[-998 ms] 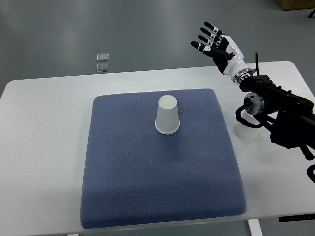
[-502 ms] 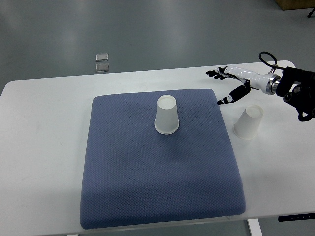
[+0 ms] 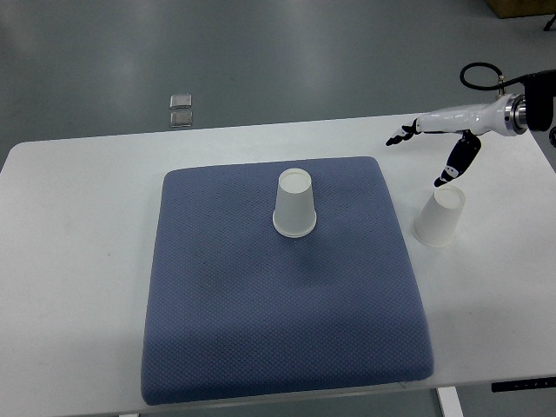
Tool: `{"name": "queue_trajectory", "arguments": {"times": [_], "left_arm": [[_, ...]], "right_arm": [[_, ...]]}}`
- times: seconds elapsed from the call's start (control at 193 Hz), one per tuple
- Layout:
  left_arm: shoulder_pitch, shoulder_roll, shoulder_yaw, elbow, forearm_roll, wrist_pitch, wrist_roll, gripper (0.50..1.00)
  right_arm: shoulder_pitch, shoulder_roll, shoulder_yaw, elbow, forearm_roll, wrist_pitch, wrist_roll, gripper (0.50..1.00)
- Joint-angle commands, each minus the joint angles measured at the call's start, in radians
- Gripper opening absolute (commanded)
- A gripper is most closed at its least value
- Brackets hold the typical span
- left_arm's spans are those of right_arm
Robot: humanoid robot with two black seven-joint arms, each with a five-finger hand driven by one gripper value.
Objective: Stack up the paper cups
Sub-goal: 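Lower the right hand toward the white paper cup beside the pad, then close the right hand fingers around the white paper cup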
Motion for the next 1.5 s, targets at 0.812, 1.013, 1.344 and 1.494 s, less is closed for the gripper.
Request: {"name": "queue_trajectory", "arguments": {"times": [0.812, 1.013, 1.344, 1.494], "left_arm": [[0.000, 0.000, 0.000, 0.000, 0.000, 0.000, 0.000, 1.000], [0.000, 0.000, 0.000, 0.000, 0.000, 0.000, 0.000, 1.000], [0.000, 0.000, 0.000, 0.000, 0.000, 0.000, 0.000, 1.000], [0.000, 0.000, 0.000, 0.000, 0.000, 0.000, 0.000, 1.000]], "right_arm": [[-0.094, -0.026, -0.053, 0.017, -0.098, -0.155, -0.001, 0.911], [-0.128, -0.006, -0.054, 0.015, -0.100, -0.182, -0.003, 0.907], [-0.163, -0.002, -0.054, -0.032, -0.100, -0.237, -0.003, 0.901], [-0.166, 0.017, -0.054, -0.035, -0.100, -0.245, -0.003, 0.895]]}}
